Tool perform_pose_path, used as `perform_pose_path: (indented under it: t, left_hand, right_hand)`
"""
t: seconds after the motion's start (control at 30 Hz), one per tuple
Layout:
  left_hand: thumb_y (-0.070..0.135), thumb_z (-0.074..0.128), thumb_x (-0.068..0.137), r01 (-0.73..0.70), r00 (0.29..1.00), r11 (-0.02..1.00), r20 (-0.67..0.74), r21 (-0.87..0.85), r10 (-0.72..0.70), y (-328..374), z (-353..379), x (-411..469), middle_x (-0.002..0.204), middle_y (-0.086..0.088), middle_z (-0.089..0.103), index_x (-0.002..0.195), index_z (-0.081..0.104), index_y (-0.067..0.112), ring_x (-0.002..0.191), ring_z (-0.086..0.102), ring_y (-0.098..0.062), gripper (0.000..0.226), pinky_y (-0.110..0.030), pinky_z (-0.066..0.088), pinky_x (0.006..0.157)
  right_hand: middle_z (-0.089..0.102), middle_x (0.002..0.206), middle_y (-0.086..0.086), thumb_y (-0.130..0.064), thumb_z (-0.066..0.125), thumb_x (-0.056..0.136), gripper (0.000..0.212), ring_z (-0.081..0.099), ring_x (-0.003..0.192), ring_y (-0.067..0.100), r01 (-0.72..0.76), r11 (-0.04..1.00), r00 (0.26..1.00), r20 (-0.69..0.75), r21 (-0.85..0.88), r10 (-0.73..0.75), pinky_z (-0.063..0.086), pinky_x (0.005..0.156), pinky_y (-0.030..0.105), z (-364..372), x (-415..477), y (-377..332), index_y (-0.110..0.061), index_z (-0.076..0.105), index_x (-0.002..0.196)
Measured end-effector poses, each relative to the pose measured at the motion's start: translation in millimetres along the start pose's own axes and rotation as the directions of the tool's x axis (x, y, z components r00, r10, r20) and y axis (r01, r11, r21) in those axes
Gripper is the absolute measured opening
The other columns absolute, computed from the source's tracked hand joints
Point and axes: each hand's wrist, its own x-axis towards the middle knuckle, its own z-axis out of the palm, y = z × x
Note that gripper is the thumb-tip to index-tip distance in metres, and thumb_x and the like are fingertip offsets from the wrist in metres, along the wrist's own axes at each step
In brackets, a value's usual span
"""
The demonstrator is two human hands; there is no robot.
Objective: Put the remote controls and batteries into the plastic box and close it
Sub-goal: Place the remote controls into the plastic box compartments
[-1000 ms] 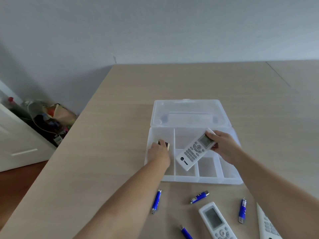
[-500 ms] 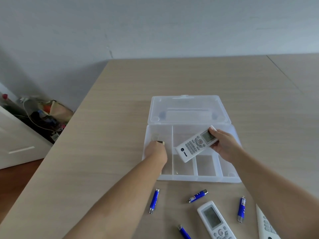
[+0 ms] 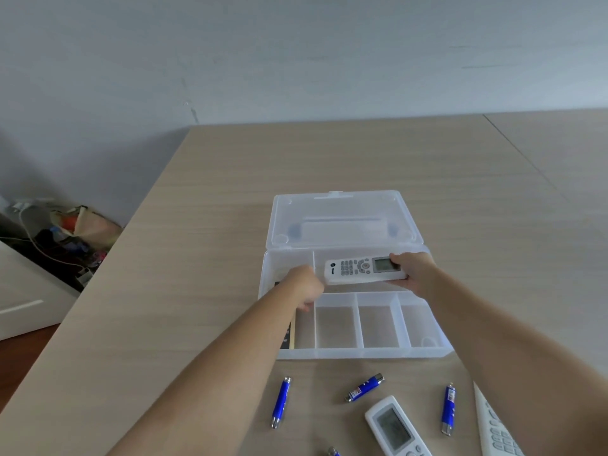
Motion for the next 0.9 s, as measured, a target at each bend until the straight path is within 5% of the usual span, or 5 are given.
perform_pose_path:
  t: [0.17, 0.37, 0.53, 0.8, 0.9]
  left_hand:
    - [0.013, 0.048, 0.097, -0.012, 0.994, 0.996, -0.107, -0.088, 0.002, -8, 11, 17, 0.088, -0.01, 0.06, 0.102, 0.063, 0.002, 0.064, 0.061, -0.025, 0.02, -0.037, 0.061, 0.073]
    - [0.002, 0.046, 0.093, 0.002, 0.987, 0.997, -0.161, 0.071, 0.009, -7, 14, 20, 0.063, -0.002, 0.044, 0.06, 0.04, 0.012, 0.057, 0.048, -0.02, 0.036, -0.024, 0.036, 0.047]
    - [0.003, 0.047, 0.094, -0.02, 0.987, 0.998, -0.16, 0.064, 0.03, -8, 16, 23, 0.067, -0.004, 0.046, 0.067, 0.047, 0.01, 0.066, 0.051, -0.024, 0.028, -0.027, 0.042, 0.055]
    - [0.008, 0.045, 0.096, -0.068, 0.985, 0.995, -0.155, 0.072, 0.078, -8, 13, 16, 0.083, -0.009, 0.054, 0.092, 0.062, 0.006, 0.075, 0.052, -0.027, 0.018, -0.031, 0.045, 0.063]
    - [0.023, 0.043, 0.098, -0.1, 0.978, 0.99, -0.176, 0.099, 0.116, -8, 8, 3, 0.085, -0.004, 0.053, 0.1, 0.058, 0.013, 0.079, 0.054, -0.028, 0.018, -0.038, 0.05, 0.072]
  right_hand:
    - [0.054, 0.11, 0.019, -0.009, 0.053, 0.093, 0.019, 0.058, 0.095, 0.034, -0.019, 0.99, 0.999, 0.026, -0.137, 0.022, 0.057, 0.04, 0.032, 15, 13, 3, -0.009, 0.048, 0.075]
    - [0.059, 0.1, 0.012, -0.028, 0.073, 0.079, 0.029, 0.055, 0.089, 0.024, 0.064, 0.874, 0.997, 0.077, -0.481, -0.031, 0.052, 0.076, 0.034, 27, 17, 10, -0.007, 0.056, 0.09]
    - [0.051, 0.12, 0.014, -0.041, 0.079, 0.068, 0.066, 0.051, 0.107, 0.026, 0.113, 0.374, 0.979, 0.038, -0.92, -0.2, 0.044, 0.081, 0.029, 35, 5, 17, -0.005, 0.053, 0.117]
    - [0.046, 0.121, 0.015, -0.044, 0.082, 0.063, 0.073, 0.055, 0.105, 0.03, 0.112, 0.393, 0.962, 0.0, -0.913, -0.273, 0.043, 0.072, 0.029, 37, 6, 24, -0.004, 0.053, 0.117]
    - [0.053, 0.102, 0.011, -0.048, 0.075, 0.071, 0.051, 0.059, 0.088, 0.028, 0.168, 0.392, 0.949, 0.042, -0.904, -0.312, 0.042, 0.067, 0.029, 32, -4, 17, -0.004, 0.056, 0.089]
